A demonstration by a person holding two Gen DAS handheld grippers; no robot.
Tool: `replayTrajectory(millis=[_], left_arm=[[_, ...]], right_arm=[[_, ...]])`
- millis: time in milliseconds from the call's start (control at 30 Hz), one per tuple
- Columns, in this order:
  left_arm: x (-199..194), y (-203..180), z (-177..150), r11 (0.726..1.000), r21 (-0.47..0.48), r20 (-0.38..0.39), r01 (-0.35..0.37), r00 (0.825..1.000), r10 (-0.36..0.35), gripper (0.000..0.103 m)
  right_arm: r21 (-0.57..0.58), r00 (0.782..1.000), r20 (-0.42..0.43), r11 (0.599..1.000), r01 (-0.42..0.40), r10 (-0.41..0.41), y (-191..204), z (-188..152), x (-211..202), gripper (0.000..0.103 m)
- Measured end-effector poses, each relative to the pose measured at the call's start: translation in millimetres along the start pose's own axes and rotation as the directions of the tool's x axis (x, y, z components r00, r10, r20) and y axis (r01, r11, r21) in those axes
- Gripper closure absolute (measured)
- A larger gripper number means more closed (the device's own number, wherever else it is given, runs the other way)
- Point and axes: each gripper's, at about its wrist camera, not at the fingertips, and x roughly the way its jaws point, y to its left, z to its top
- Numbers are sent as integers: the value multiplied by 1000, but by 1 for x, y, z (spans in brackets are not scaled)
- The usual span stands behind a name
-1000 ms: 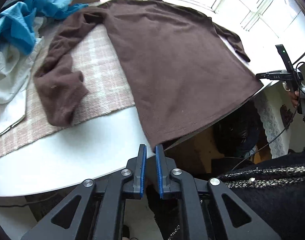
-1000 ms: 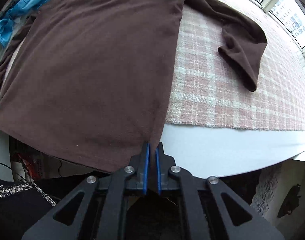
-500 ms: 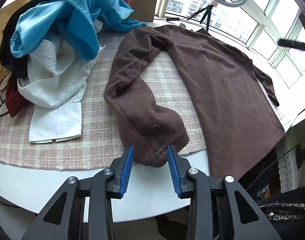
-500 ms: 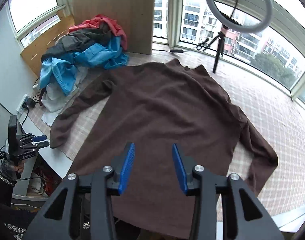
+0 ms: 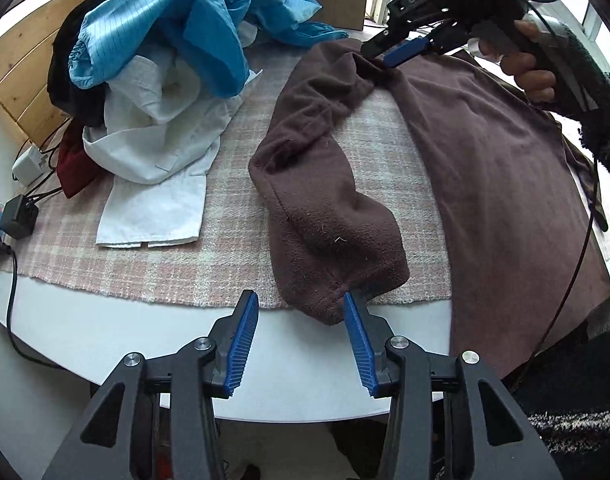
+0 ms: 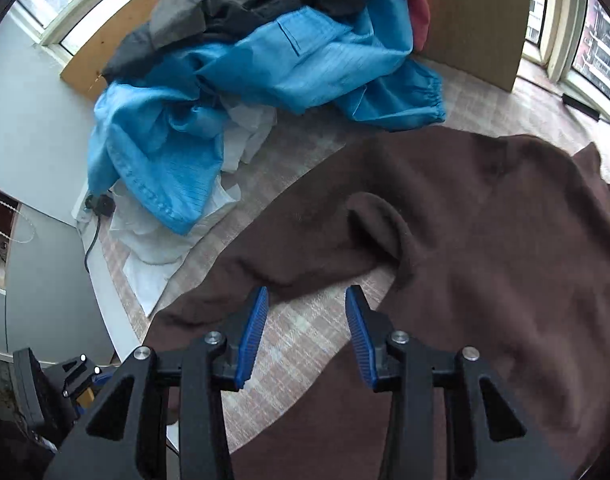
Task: Fold clothes
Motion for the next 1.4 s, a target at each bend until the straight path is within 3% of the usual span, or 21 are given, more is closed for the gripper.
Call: replayTrajectory(millis=[100, 200, 467, 500, 533, 567, 633, 667, 900, 967, 1033, 1133, 1233, 1333, 1400], left_arm=[[5, -4, 0, 999, -34, -7, -10, 1000, 10, 61], [8, -11, 3, 1000, -19, -7, 4, 1000, -4, 61], [21, -8, 14, 998, 56, 20, 19, 1000, -20, 62], [23, -8, 15, 997, 67, 27, 24, 999, -26, 66], [22, -6, 16, 997, 74, 36, 24, 999, -26, 86], [22, -4, 17, 996, 81, 45, 23, 999, -27, 97], [19, 3, 19, 996, 89, 66, 22, 997, -28, 99], [14, 9, 20, 996, 91, 79, 14, 997, -21, 99], [-62, 51, 31, 987, 108, 180, -116, 979, 95, 99], [-76, 45, 19, 984, 142, 192, -111, 978, 83, 93], [-66, 38, -1, 977, 197, 116, -77, 992, 54, 80], [-39, 38, -22, 972, 226, -4, -69, 997, 72, 80], [-27, 50, -17, 987, 156, -15, -38, 999, 41, 79], [-16, 58, -7, 994, 106, 6, -32, 999, 32, 70], [-8, 65, -6, 998, 69, -19, -7, 1000, 8, 69]], right_arm=[[108, 997, -60, 993, -41, 48, -21, 7, 30, 63], [189, 995, -64, 980, -67, 80, -36, 8, 42, 63], [172, 995, -85, 985, -28, 43, -9, 17, 59, 61], [169, 995, -88, 985, -23, 38, -5, 18, 61, 61], [166, 995, -90, 986, -18, 33, -1, 19, 64, 61], [163, 995, -93, 987, -13, 28, 3, 20, 66, 64], [161, 996, -79, 987, -19, 32, 9, 21, 64, 91], [162, 997, -56, 986, -35, 44, 12, 21, 59, 96], [121, 989, 108, 986, -116, 103, 37, 14, -6, 97], [103, 980, 148, 984, -147, 131, 31, -1, -25, 97], [110, 989, 122, 989, -101, 87, 15, -13, -26, 97], [137, 1000, 20, 990, -15, 13, -10, -18, 0, 97], [149, 1000, -7, 989, 21, -20, -13, -22, 16, 97], [116, 997, -1, 991, 74, -74, -8, -21, 16, 97], [86, 993, 1, 989, 118, -119, -5, -19, 16, 97]])
